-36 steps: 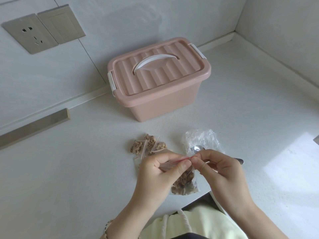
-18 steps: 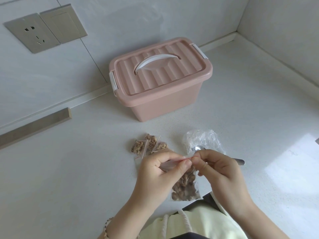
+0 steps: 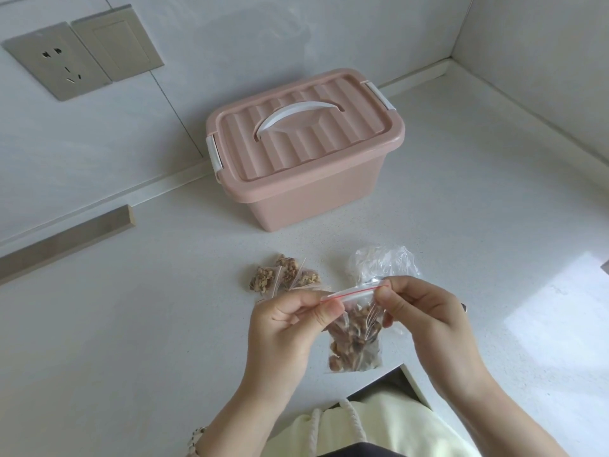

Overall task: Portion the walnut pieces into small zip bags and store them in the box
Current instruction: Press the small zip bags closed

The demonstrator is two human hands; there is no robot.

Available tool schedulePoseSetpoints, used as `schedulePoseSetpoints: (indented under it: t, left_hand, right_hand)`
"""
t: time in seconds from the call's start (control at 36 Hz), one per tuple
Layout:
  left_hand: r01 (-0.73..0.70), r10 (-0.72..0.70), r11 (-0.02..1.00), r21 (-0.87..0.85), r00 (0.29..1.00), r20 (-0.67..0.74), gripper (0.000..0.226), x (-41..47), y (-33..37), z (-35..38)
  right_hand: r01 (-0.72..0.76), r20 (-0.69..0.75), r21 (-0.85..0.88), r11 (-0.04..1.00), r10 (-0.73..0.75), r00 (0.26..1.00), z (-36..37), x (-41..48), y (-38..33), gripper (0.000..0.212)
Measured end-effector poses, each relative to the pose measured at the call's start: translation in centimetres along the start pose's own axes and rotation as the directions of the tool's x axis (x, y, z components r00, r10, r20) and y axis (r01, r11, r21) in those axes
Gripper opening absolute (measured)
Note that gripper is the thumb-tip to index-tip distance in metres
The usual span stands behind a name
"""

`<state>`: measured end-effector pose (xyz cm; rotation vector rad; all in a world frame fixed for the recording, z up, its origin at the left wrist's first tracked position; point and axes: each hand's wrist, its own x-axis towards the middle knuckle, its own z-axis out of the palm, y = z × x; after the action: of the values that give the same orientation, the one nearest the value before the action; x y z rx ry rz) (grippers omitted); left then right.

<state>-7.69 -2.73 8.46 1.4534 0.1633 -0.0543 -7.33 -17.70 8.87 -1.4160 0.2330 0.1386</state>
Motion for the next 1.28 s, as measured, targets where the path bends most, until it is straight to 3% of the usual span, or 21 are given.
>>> schedulePoseSetpoints:
  t: [0.11,0.44,0.53,0.69,0.97,1.06,1.28]
  left_hand:
    - [0.006,-0.006,1.0,0.009,1.0,-0.007,0.006,0.1,0.4,0.2]
    - [-0.025,0.025,0.999,0.035,1.0,0.003,0.011,0.3,0.6,0.0]
    - [-0.037,0.039,0.998,0.057,0.999,-0.02,0.005,0.3,0.5,0.0]
    - [-0.032,0.03,0.995,0.091,0.999,0.017,0.007,-0.2,0.6,0.2]
    - [-0.049,0.041,0.987,0.153,0.997,0.059,0.004,-0.6,0.7,0.2]
    - [-0.072,0.058,0.982,0.177,0.995,0.085,0.018,-0.6,0.5,0.0]
    - [-0.12,0.099,0.956,0.269,0.991,0.089,0.027,-0.6,0.3,-0.4]
  right_hand:
    - [0.009,0.005,-0.025,1.0,-0.009,1.0,-0.1,0.1,-0.1,0.021]
    - [0.055,0.017,-0.131,0.99,-0.053,0.998,-0.7,0.3,0.3,0.02]
    - [0.086,0.083,-0.202,0.976,-0.07,0.994,-0.9,0.2,0.3,0.009]
    - [0.288,0.245,-0.41,0.866,-0.199,0.949,-0.9,0.3,0.4,0.022]
    - [0.418,0.307,-0.399,0.816,-0.311,0.899,-0.5,0.6,0.7,0.013]
    - [0.452,0.329,-0.38,0.807,-0.339,0.882,-0.4,0.7,0.7,0.005]
    - [0.502,0.369,-0.43,0.751,-0.361,0.856,-0.7,1.2,1.1,0.004]
